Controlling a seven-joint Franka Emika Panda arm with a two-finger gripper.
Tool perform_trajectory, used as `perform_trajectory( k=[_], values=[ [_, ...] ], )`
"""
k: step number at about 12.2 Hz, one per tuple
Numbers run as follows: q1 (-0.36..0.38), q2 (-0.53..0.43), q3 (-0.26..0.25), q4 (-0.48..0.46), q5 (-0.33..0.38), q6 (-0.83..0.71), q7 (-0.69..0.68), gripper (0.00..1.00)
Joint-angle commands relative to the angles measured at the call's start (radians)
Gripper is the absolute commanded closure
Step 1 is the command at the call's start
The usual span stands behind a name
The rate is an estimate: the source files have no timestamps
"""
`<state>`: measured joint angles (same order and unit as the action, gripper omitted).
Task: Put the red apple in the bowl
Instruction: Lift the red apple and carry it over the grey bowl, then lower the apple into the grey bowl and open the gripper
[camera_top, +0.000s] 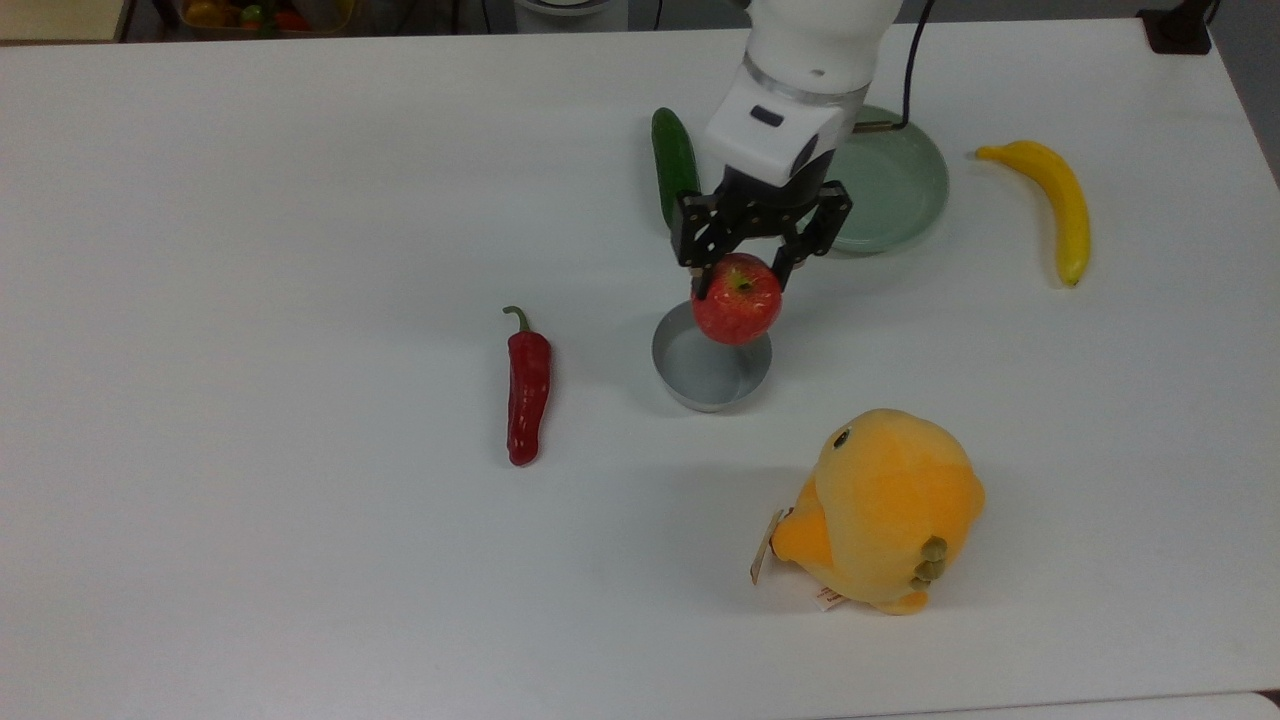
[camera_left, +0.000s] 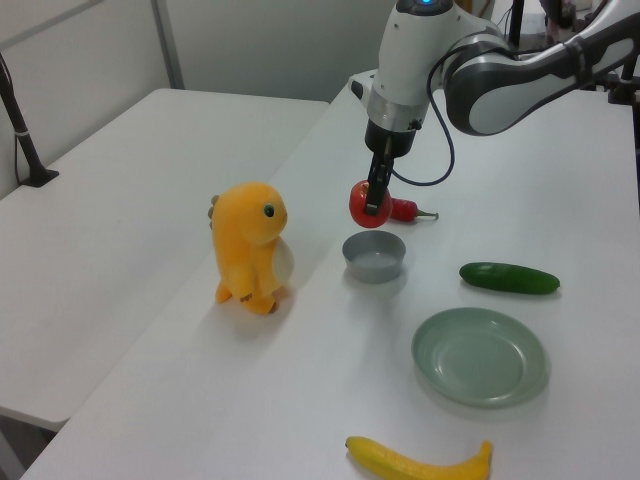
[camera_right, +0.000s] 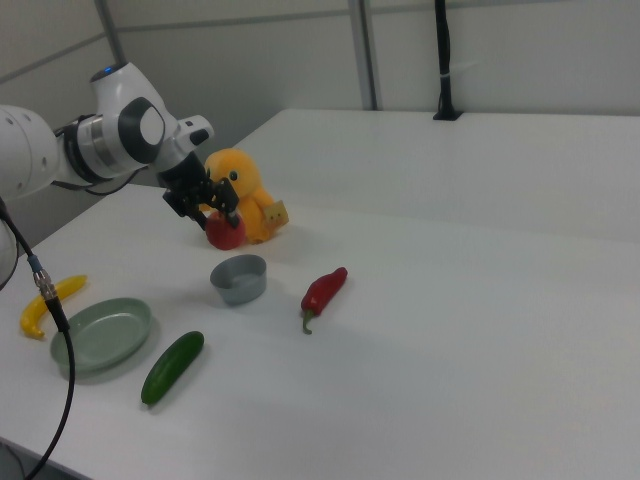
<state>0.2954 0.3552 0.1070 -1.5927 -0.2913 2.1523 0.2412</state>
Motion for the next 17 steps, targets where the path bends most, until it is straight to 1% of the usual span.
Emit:
perform_trajectory(
  k=[1, 3, 5, 6, 7, 8, 9, 10, 14, 16, 17],
  values=[
    [-0.01, 0.02, -0.01, -0.024, 0.009, -0.003, -0.036, 0.67],
    [-0.01, 0.042, -0.009, -0.039, -0.002, 0.001, -0.036, 0.65],
    [-0.008, 0.063, -0.006, -0.047, -0.002, 0.055, -0.028, 0.65],
    [-0.005, 0.067, -0.004, -0.047, -0.002, 0.058, -0.026, 0.61],
    [-0.005, 0.073, -0.003, -0.046, -0.002, 0.06, -0.025, 0.5],
    [-0.005, 0.074, -0.003, -0.046, -0.002, 0.06, -0.023, 0.17],
    [-0.005, 0.076, -0.003, -0.046, -0.003, 0.06, -0.025, 0.14],
    [-0.008, 0.076, -0.003, -0.046, -0.003, 0.06, -0.026, 0.0],
    [-0.012, 0.074, -0.003, -0.044, 0.0, 0.057, -0.023, 0.0],
    [-0.027, 0.054, -0.009, -0.044, 0.009, 0.035, -0.016, 0.0],
    [-0.033, 0.035, -0.009, -0.044, 0.009, 0.0, 0.002, 0.0]
  ],
)
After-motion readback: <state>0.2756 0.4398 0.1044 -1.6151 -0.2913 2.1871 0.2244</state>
